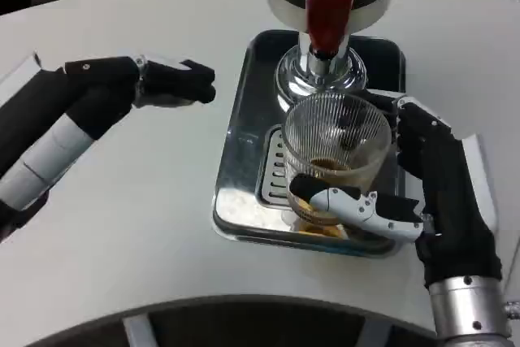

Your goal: Grasp the cup under the faucet to collect the drink, then remove the cup.

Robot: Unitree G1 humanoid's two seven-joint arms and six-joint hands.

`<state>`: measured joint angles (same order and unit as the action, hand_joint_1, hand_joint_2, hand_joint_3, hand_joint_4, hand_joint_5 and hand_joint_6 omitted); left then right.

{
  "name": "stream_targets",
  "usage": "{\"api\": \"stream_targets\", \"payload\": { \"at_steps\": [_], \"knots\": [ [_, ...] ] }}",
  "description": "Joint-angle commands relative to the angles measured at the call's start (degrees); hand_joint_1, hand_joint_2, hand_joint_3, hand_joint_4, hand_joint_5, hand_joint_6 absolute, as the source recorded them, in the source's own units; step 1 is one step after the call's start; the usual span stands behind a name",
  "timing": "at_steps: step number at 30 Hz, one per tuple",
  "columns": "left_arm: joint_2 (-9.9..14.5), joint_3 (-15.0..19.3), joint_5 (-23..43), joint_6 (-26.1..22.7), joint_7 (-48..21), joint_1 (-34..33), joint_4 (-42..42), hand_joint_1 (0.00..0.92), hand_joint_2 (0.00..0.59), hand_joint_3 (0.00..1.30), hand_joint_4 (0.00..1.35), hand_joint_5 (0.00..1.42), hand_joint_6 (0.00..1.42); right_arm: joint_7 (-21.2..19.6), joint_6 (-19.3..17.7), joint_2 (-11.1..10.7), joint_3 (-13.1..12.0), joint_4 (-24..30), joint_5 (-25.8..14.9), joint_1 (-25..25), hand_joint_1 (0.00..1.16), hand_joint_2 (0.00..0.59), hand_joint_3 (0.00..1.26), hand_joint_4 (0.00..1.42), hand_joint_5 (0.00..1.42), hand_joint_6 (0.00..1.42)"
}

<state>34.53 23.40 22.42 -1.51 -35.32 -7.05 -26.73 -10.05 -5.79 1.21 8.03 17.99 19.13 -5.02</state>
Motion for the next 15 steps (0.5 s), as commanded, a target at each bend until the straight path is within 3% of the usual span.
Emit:
{"api": "stream_targets", "payload": {
  "at_steps": [1, 10, 15],
  "knots": [
    [0.7, 1.7, 0.5, 1.8, -0.8, 3.1, -1.3, 0.0, 0.075, 0.52, 0.29, 0.29, 0.25, 1.8, 0.3, 0.1, 0.9, 4.7, -0.7, 1.8, 0.99, 0.179, 0.63, 0.7, 0.83, 0.75],
    [0.9, 4.2, 0.2, 4.6, -2.3, 8.4, -3.3, 0.0, 0.074, 0.47, 0.29, 0.27, 0.26, 5.6, 2.7, -0.2, 1.8, 10.6, -1.9, 5.0, 0.99, 0.179, 0.63, 0.7, 0.83, 0.75],
    [2.0, 5.4, -1.3, 7.3, -3.9, 11.0, -4.5, 0.0, 0.074, 0.42, 0.22, 0.24, 0.23, 7.8, 4.0, -0.5, 2.2, 13.8, -2.6, 6.9, 0.99, 0.179, 0.63, 0.7, 0.83, 0.75]
  ]
}}
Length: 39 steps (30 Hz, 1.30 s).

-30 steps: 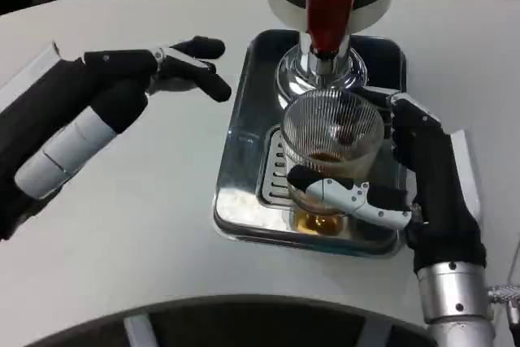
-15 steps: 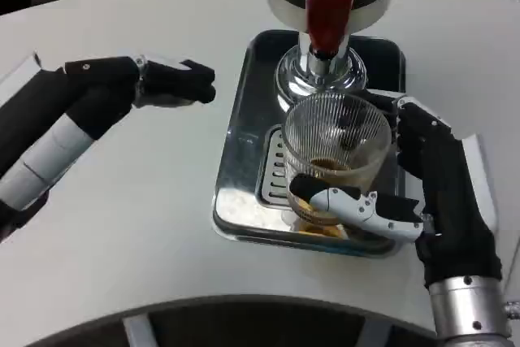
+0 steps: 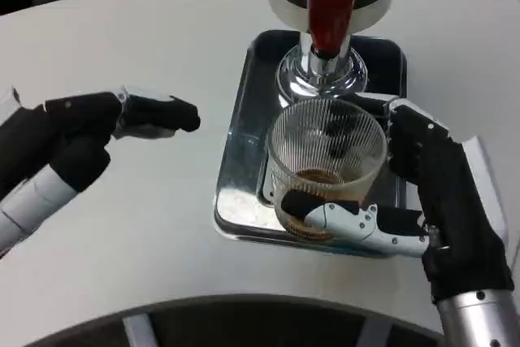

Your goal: Grasp the cup under the faucet to collect the drink, then remove the cup.

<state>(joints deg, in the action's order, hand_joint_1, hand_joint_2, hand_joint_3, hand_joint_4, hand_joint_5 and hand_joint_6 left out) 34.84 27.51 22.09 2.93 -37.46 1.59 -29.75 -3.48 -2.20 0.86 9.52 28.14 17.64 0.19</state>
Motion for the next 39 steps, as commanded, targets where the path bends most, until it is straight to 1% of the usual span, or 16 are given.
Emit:
{"api": "stream_targets", "payload": {
  "at_steps": [1, 3, 7, 8, 9, 12, 15, 17, 21, 23, 30, 39],
  "knots": [
    [2.0, 1.7, -1.4, 3.6, -2.2, 3.0, -1.8, 0.0, 0.074, 0.41, 0.2, 0.23, 0.22, 1.5, 0.6, -0.2, 0.8, 4.1, -1.2, 1.9, 0.99, 0.179, 0.63, 0.7, 0.83, 0.75],
    [2.8, 2.3, -2.1, 5.1, -2.9, 4.0, -2.1, 0.0, 0.074, 0.38, 0.17, 0.22, 0.2, 2.2, 1.1, -0.4, 1.0, 5.4, -1.4, 2.8, 0.99, 0.179, 0.63, 0.7, 0.83, 0.75],
    [4.7, 4.5, -5.3, 11.1, -5.3, 6.9, -2.6, 0.0, 0.074, 0.33, 0.13, 0.2, 0.17, 3.6, 2.1, -0.9, 1.3, 7.7, -1.9, 4.4, 0.99, 0.179, 0.63, 0.7, 0.83, 0.75],
    [4.9, 4.7, -5.8, 12.1, -5.5, 7.3, -2.6, 0.0, 0.074, 0.25, 0.08, 0.16, 0.13, 3.9, 2.3, -1.0, 1.4, 8.2, -2.0, 4.7, 0.99, 0.179, 0.63, 0.7, 0.83, 0.75],
    [5.1, 5.0, -6.5, 13.4, -5.8, 7.7, -2.7, 0.0, 0.076, 0.21, 0.05, 0.13, 0.1, 4.1, 2.4, -1.1, 1.5, 8.6, -2.1, 5.0, 0.99, 0.179, 0.63, 0.7, 0.83, 0.75],
    [5.9, 5.6, -8.5, 17.0, -6.2, 8.7, -3.0, 0.0, 0.073, 0.16, 0.01, 0.1, 0.04, 4.7, 2.8, -1.3, 1.7, 9.4, -2.4, 5.7, 0.99, 0.179, 0.63, 0.7, 0.83, 0.75],
    [7.0, 6.0, -10.4, 20.0, -6.8, 9.0, -3.7, 0.0, 0.068, 0.1, 0.0, 0.06, 0.01, 5.2, 3.1, -1.4, 1.8, 10.2, -2.7, 6.3, 0.99, 0.179, 0.63, 0.7, 0.83, 0.75],
    [7.8, 6.1, -11.2, 22.0, -7.2, 9.4, -3.9, 0.0, 0.069, 0.09, 0.0, 0.06, 0.01, 5.5, 3.3, -1.4, 1.9, 10.6, -3.0, 6.6, 0.99, 0.179, 0.63, 0.7, 0.83, 0.75],
    [9.5, 6.6, -11.1, 26.8, -8.7, 10.2, -3.9, 0.0, 0.069, 0.03, 0.0, 0.04, 0.0, 6.4, 3.9, -1.6, 2.0, 12.2, -3.6, 7.3, 0.99, 0.179, 0.63, 0.7, 0.83, 0.75],
    [10.3, 6.8, -10.8, 28.2, -9.1, 10.5, -3.8, 0.0, 0.069, 0.0, 0.0, 0.02, 0.0, 6.7, 4.3, -1.7, 2.0, 12.9, -3.9, 7.6, 0.99, 0.179, 0.63, 0.7, 0.83, 0.75],
    [11.9, 8.2, -9.2, 31.6, -10.0, 11.7, -4.3, 0.0, 0.069, 0.0, 0.0, 0.0, 0.0, 8.4, 6.0, -2.5, 1.7, 15.8, -5.2, 8.6, 0.99, 0.179, 0.63, 0.7, 0.83, 0.75],
    [13.1, 9.9, -8.0, 33.9, -11.1, 13.6, -3.7, 0.0, 0.07, 0.0, 0.0, 0.0, 0.0, 10.1, 9.2, -4.5, 0.0, 20.0, -7.0, 9.8, 0.99, 0.179, 0.63, 0.7, 0.83, 0.75]
  ]
}}
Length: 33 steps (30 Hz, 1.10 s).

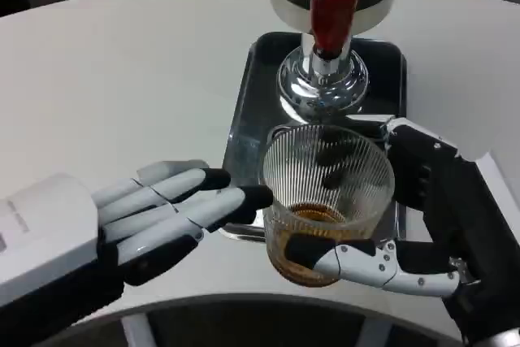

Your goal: Grasp the cup under the faucet to collect the drink, then remove the cup.

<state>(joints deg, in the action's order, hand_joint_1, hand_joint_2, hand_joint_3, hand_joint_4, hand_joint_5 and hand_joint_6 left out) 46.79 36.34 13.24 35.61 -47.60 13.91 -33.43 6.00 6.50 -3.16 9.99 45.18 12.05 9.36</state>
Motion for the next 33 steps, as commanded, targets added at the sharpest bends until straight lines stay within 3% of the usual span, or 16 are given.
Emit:
{"api": "stream_targets", "payload": {
  "at_steps": [1, 16, 33],
  "knots": [
    [1.1, 1.3, 1.0, 1.5, -1.0, 1.5, 0.1, 0.0, 0.07, 0.0, 0.0, 0.0, 0.0, 0.7, 0.8, -0.6, -0.7, 3.3, -1.6, 0.7, 0.99, 0.178, 0.62, 0.7, 0.83, 0.75],
    [0.3, 3.2, 2.1, 3.8, -0.2, 3.9, -0.1, 0.0, 0.07, 0.0, 0.0, 0.0, 0.0, 2.8, 3.9, -3.8, -3.2, 7.1, -5.0, 1.5, 0.98, 0.177, 0.62, 0.7, 0.83, 0.75],
    [-0.6, 2.2, 2.1, 1.8, 0.7, 3.7, -2.0, 0.0, 0.076, 0.0, 0.0, 0.0, 0.0, 2.9, 4.6, -4.8, -3.3, 8.5, -5.6, 2.6, 0.98, 0.177, 0.62, 0.7, 0.83, 0.76]
  ]
}}
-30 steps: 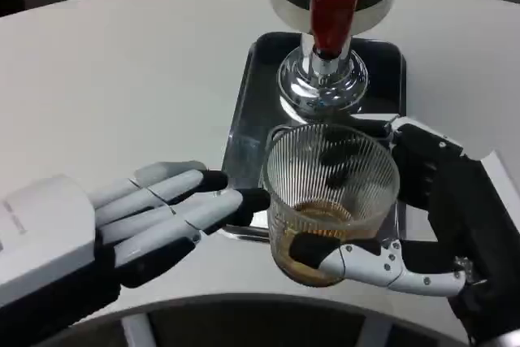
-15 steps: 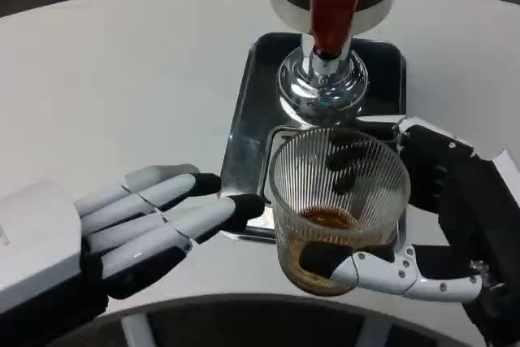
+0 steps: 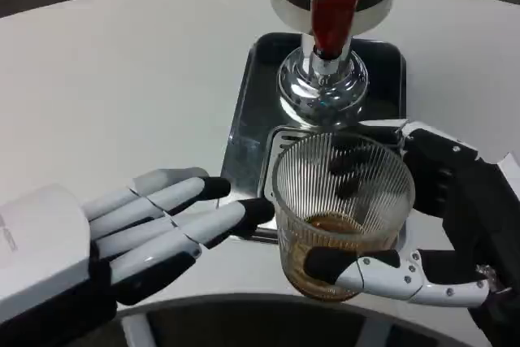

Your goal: Grasp the cup under the faucet to collect the drink, then remove the cup.

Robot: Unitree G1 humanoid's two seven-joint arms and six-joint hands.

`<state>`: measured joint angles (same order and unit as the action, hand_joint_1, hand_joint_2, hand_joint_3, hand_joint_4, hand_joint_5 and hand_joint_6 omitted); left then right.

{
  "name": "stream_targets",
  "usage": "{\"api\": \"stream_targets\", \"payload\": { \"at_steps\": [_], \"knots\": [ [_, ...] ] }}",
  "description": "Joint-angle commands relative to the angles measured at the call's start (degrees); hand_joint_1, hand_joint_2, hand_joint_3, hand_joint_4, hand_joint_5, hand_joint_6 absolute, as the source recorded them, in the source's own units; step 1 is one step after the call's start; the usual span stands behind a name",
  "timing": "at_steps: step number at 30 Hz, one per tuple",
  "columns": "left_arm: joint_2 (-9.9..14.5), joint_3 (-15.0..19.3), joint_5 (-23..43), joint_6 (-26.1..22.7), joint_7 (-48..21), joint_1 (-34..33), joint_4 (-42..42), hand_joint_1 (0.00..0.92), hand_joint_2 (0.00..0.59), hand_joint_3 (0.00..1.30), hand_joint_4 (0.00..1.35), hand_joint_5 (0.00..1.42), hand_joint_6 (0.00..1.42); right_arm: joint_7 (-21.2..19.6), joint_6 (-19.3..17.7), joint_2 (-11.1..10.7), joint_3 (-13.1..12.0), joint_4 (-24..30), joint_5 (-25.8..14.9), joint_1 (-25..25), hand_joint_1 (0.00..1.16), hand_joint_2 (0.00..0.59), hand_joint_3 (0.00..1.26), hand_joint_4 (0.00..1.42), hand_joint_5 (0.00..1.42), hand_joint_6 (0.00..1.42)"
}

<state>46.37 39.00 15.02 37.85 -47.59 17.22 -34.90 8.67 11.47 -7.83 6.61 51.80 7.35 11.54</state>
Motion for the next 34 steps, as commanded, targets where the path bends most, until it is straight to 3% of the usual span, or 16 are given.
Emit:
{"api": "stream_targets", "payload": {
  "at_steps": [1, 34],
  "knots": [
    [-0.2, -0.5, 0.3, -0.5, 0.6, 0.4, -0.6, 0.0, 0.076, 0.0, 0.0, 0.0, 0.0, 0.2, -0.3, -0.1, 0.1, 1.9, -0.9, 0.4, 0.98, 0.177, 0.62, 0.7, 0.83, 0.76],
    [-0.6, -1.1, 0.7, -1.5, 0.5, -0.2, -0.9, 0.0, 0.077, 0.02, 0.0, 0.0, 0.0, 0.2, -0.1, -0.4, 0.2, 2.1, -1.2, 0.2, 0.98, 0.179, 0.62, 0.7, 0.83, 0.77]
  ]
}}
